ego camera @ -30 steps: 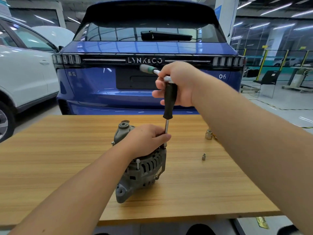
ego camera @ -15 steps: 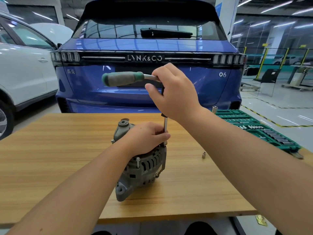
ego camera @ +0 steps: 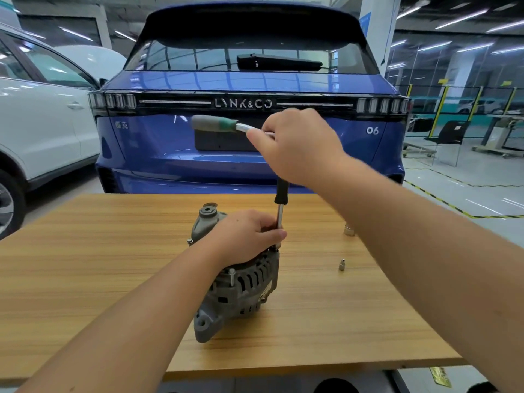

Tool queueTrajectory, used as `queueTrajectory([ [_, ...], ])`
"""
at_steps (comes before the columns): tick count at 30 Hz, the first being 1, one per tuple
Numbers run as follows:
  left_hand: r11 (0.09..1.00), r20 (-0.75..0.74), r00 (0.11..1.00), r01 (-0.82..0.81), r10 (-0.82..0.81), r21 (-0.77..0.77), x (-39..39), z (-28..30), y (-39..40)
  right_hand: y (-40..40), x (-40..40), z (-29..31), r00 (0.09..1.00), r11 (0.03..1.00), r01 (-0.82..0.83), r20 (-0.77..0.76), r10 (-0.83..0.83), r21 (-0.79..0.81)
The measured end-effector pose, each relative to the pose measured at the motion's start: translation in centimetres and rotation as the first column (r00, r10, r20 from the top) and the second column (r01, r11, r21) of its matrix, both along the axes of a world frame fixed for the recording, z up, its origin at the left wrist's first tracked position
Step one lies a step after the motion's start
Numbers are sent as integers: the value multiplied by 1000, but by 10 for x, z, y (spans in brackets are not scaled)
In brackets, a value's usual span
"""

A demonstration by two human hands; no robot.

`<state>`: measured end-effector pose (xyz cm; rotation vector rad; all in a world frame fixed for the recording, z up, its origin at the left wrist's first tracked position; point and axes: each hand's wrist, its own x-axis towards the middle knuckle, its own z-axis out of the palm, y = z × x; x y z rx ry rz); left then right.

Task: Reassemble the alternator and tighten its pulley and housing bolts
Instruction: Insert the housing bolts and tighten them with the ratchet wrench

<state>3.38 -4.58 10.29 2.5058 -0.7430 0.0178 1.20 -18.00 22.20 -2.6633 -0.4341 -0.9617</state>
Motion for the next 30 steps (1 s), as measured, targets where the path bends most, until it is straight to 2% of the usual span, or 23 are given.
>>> queueTrajectory([
  [1, 1000, -1, 1000, 6, -6, -1, 0, 0, 1, 1, 0, 12, 988, 996, 17, -155, -3, 92],
  [2, 1000, -3, 1000, 11, -11, -3, 1, -1, 1, 1, 0, 21, 940, 960, 6, -330, 90, 280],
  [3, 1000, -8, 1000, 12, -12, -11, 1, -2, 2, 2, -3, 26, 847, 858, 24, -466, 255, 512],
  [4, 1000, -15, 1000, 8, -9, -26, 2, -2, 2, 1, -6, 28, 740, 716, 77, -521, 426, 694],
  [5, 999, -23, 1000, 0, -1, -43, 3, -3, 3, 1, -9, 25, 663, 586, 123, -506, 552, 801],
  [7, 998, -24, 1000, -17, 16, -54, 4, -3, 2, 1, -7, 11, 630, 344, 176, -374, 681, 923],
  [10, 999, -18, 1000, -21, 20, -48, 5, -4, 0, 3, -2, -11, 703, -137, 185, -34, 711, 973],
  [11, 999, -20, 1000, -17, 16, -46, 4, -4, -1, 2, 0, -17, 718, -246, 156, 61, 693, 957],
  [12, 999, -19, 1000, -14, 13, -40, 4, -3, -1, 0, 0, -22, 727, -290, 115, 118, 676, 950],
  [13, 999, -20, 1000, -11, 10, -32, 4, -3, -1, -1, 0, -26, 738, -259, 51, 139, 661, 964],
  [14, 1000, -25, 1000, -10, 9, -24, 4, -2, 0, -1, 0, -30, 763, -164, -50, 144, 630, 985],
  [15, 1000, -33, 999, -12, 11, -20, 4, -1, 0, -2, 0, -34, 814, 24, -192, 145, 562, 981],
  [16, 1000, -37, 999, -14, 13, -17, 4, -1, 0, -2, -1, -37, 876, 299, -331, 173, 451, 895],
  [17, 1000, -32, 999, -12, 11, -9, 4, 0, 0, -5, 0, -41, 909, 580, -408, 257, 327, 706],
  [18, 1000, -18, 1000, -7, 7, 3, 4, 0, 0, -9, 3, -45, 899, 774, -409, 360, 250, 484],
  [19, 1000, -6, 1000, -2, 2, 16, 4, 0, 0, -12, 7, -46, 884, 875, -355, 423, 199, 330],
  [20, 1000, -1, 1000, 0, 0, 24, 4, 0, 0, -14, 8, -46, 888, 915, -299, 430, 163, 270],
  [25, 1000, 10, 1000, -2, 2, 21, 4, 0, -2, -23, 10, -40, 953, 966, -196, 264, 148, 167],
  [30, 999, 3, 1000, -18, 18, 32, 5, 0, -2, -32, 2, -40, 931, 924, -350, 163, 326, 154],
])
